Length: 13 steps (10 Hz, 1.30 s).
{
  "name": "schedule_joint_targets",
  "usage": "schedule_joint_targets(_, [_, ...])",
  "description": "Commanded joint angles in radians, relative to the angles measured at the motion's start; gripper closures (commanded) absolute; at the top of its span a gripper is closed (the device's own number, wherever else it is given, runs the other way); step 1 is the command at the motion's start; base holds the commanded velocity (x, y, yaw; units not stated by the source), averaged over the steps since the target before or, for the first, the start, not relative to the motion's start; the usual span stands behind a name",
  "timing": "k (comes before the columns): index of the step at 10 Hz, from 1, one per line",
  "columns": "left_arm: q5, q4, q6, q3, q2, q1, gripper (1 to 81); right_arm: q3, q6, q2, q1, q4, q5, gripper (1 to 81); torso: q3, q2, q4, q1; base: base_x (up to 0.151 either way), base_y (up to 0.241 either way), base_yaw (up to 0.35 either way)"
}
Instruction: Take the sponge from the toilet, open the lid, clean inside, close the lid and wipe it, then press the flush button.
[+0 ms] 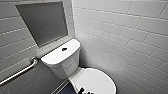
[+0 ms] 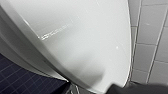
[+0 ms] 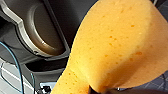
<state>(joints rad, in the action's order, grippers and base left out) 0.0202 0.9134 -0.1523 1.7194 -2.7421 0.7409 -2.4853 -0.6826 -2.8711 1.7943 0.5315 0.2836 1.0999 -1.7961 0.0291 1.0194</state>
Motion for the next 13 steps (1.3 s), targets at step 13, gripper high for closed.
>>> schedule_joint_targets(13, [0.211, -0.007, 0.247, -0.289, 0.180, -0.182, 1.0, 0.013, 0.003, -0.012, 0.028, 0.025, -0.054, 81.1, -0.072, -0.002, 0.000, 0.000, 0.000, 0.000, 0.000])
